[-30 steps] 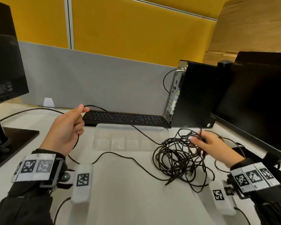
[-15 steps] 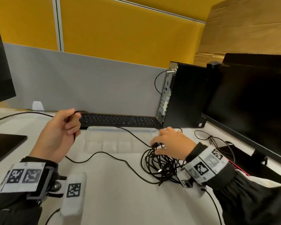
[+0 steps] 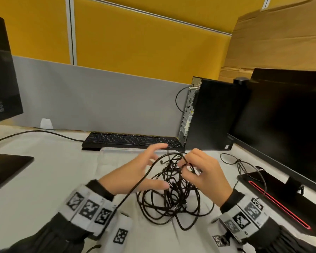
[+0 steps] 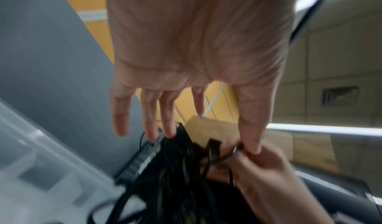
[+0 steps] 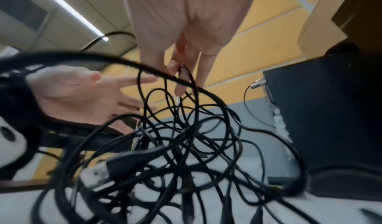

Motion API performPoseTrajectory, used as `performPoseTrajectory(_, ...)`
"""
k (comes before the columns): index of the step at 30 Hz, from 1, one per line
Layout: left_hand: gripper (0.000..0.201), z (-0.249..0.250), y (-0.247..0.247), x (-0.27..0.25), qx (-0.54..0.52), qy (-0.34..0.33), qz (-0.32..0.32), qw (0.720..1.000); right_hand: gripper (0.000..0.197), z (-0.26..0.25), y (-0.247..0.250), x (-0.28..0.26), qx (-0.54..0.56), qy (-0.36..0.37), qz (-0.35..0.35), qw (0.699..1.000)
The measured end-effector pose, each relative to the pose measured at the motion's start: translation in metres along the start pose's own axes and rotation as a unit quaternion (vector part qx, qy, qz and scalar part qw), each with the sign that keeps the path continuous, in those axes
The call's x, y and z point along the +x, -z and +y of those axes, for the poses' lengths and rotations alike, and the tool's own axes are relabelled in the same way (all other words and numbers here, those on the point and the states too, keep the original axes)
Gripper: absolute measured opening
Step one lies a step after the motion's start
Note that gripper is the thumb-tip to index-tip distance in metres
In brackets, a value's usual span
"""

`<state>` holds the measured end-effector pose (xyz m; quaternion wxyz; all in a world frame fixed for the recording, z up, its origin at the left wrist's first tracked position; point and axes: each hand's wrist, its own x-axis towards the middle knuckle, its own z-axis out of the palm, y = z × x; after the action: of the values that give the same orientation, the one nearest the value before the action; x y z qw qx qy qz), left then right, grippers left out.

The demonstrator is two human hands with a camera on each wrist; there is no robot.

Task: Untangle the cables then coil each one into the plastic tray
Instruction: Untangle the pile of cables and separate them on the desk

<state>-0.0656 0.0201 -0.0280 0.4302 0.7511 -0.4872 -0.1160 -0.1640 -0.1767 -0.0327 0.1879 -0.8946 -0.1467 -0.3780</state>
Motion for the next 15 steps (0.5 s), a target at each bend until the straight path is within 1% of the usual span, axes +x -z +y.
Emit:
performPoseTrajectory(1, 0.084, 0.001, -0.007, 0.004, 0.000, -0.021, -0.005, 1.000, 0.008, -0.003, -0.003, -0.001, 0.023, 0.005, 0.011, 1.000)
performPoseTrajectory(2, 0.081, -0.003, -0.014, 0.008, -0.006, -0.042, -0.006, 0.999, 0.006, -0.007, -0.006, -0.003, 0.047, 0.010, 0.020, 0.999)
performPoseTrajectory(3, 0.072, -0.006, -0.020, 0.010, -0.009, -0.051, 0.000, 0.999, 0.005, -0.010, -0.010, -0.005, 0.068, 0.014, 0.024, 0.997)
performPoseTrajectory(5, 0.052, -0.011, -0.025, 0.010, -0.002, -0.045, 0.030, 0.999, 0.005, -0.017, -0.015, -0.007, 0.098, 0.026, 0.033, 0.994)
performPoseTrajectory(7, 0.043, -0.014, -0.026, 0.007, 0.008, -0.049, 0.072, 0.996, 0.013, -0.022, -0.016, -0.009, 0.124, 0.036, 0.047, 0.990)
performPoseTrajectory(9, 0.047, -0.016, -0.024, 0.004, 0.004, -0.051, 0.118, 0.992, 0.016, -0.023, -0.014, -0.011, 0.146, 0.031, 0.066, 0.987)
performPoseTrajectory(11, 0.056, -0.018, -0.018, 0.001, -0.007, -0.039, 0.156, 0.987, 0.012, -0.021, -0.010, -0.012, 0.180, -0.005, 0.085, 0.980)
performPoseTrajectory(13, 0.061, -0.020, -0.009, 0.000, -0.004, -0.038, 0.186, 0.982, 0.008, -0.018, -0.008, -0.011, 0.243, -0.057, 0.096, 0.964)
performPoseTrajectory(15, 0.065, -0.020, -0.002, -0.003, 0.015, -0.043, 0.211, 0.977, 0.013, -0.012, -0.007, -0.010, 0.289, -0.088, 0.136, 0.943)
